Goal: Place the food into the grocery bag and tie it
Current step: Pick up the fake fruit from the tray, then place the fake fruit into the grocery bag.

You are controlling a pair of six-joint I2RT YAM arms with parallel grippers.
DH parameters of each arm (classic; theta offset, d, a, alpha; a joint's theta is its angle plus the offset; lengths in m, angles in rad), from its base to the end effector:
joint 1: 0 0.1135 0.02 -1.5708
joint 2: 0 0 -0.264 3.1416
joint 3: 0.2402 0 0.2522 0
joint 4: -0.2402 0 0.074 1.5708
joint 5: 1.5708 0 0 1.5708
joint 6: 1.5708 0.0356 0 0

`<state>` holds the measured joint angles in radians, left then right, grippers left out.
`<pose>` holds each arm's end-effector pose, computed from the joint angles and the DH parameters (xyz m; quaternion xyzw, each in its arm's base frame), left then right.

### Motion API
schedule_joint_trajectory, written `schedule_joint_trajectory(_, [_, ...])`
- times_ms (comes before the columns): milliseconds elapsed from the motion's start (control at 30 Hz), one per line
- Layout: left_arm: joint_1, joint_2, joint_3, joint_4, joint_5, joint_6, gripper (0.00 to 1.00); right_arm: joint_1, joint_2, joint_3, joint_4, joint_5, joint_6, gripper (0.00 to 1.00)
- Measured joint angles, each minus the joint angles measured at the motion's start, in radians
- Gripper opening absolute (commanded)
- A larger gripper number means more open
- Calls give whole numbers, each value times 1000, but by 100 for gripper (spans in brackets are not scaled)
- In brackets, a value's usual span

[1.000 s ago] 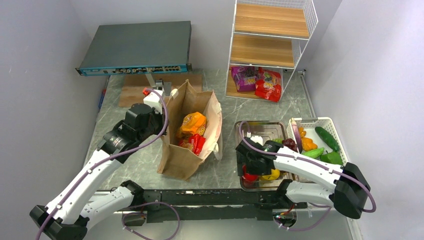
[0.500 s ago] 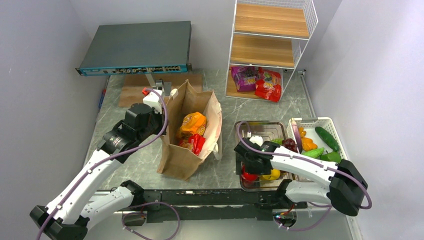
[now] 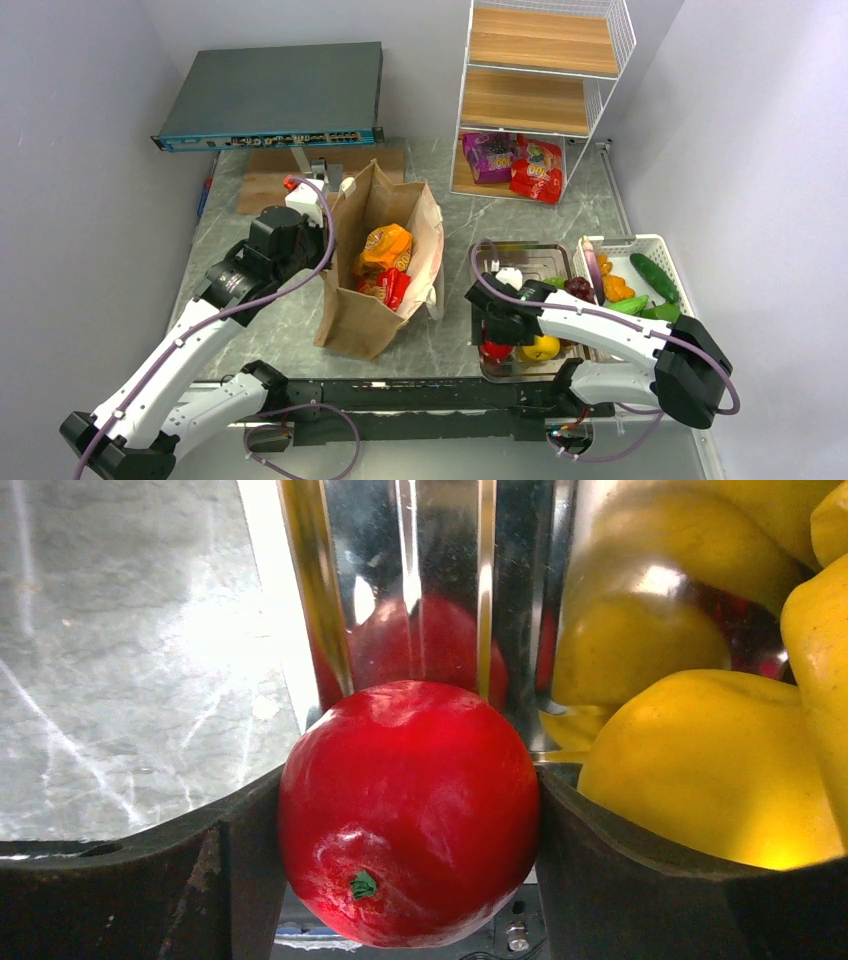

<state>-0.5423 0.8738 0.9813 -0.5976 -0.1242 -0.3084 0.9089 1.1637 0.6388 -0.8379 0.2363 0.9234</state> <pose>0.1600 -0.0912 0.3504 0.0682 0.8538 -0.1634 0.4897 0.1172 0.1368 0.1788 0.0194 0.9875 0.0104 0.1558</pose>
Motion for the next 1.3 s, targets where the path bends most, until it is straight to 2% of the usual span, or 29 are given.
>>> schedule_joint_trajectory(333, [8,0,0,0,6,0,0,2,-75,126,-3,59,-6,65])
schedule_joint_trajectory(533, [12,0,0,1,14,0,0,2,-119,195,41,70,-63,65])
schedule_joint_trajectory(700, [12,0,0,1,15,0,0,2,-111,370,84,96,-141,65])
schedule_joint_trajectory(833, [13,0,0,1,15,0,0,-1,-74,540,142,116,-214,65])
schedule_joint_trajectory(1000, [14,0,-1,2,16,0,0,-3,10,673,188,93,-289,66])
schedule_joint_trajectory(1133, [15,0,-1,2,17,0,0,-5,108,756,222,16,-329,66])
schedule_joint_trajectory(1300, [16,-1,-1,2,16,0,0,-5,199,783,269,-126,-337,66])
